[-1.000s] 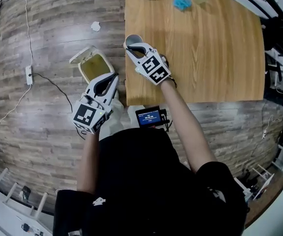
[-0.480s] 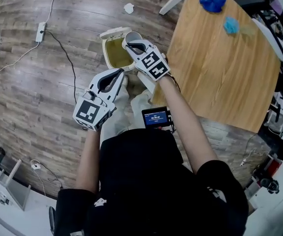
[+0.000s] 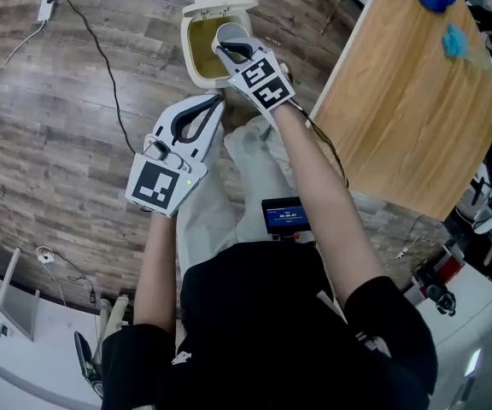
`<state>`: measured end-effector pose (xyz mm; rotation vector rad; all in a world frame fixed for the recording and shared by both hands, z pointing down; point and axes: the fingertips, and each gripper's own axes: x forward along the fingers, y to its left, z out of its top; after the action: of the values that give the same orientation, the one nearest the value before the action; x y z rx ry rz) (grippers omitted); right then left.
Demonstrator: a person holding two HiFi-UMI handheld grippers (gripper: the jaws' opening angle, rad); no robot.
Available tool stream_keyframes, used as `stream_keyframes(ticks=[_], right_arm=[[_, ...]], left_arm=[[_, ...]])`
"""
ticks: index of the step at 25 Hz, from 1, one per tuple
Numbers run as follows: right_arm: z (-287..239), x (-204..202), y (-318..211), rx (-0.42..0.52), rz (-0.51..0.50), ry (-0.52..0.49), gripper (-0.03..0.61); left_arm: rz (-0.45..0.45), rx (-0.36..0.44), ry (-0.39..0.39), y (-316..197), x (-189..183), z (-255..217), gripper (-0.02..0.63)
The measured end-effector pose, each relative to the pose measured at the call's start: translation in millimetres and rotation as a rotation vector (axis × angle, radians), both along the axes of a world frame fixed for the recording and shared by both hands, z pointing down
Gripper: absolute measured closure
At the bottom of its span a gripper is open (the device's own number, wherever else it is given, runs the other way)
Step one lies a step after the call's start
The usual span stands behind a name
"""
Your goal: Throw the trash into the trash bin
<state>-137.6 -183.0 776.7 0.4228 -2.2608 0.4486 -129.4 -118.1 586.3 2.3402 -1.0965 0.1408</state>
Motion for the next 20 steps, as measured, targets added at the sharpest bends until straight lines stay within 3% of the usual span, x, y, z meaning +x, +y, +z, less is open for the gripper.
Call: stream_keyframes(ticks=[9,13,16,20], right_arm=[[113,7,1,-0.088,-0.001,0.106,0.565],[116,5,-6,-0.096,0.03,0.118,0.558],[108,3,-6,-0.115,0.046,0.107,0.469],[106,1,-3,-0.129,0.04,0.11,0.469]], left_arm=[[-0.024,-0.064,0.039,-3,-13,67,0.604],[-0.02,-0.067,0.03,4,-18,72,0.604],[-0.021,-0.067,0.035,9,-18,66,0.604],[-0.021,-0.067,0.031,6,-18,64,0.604]])
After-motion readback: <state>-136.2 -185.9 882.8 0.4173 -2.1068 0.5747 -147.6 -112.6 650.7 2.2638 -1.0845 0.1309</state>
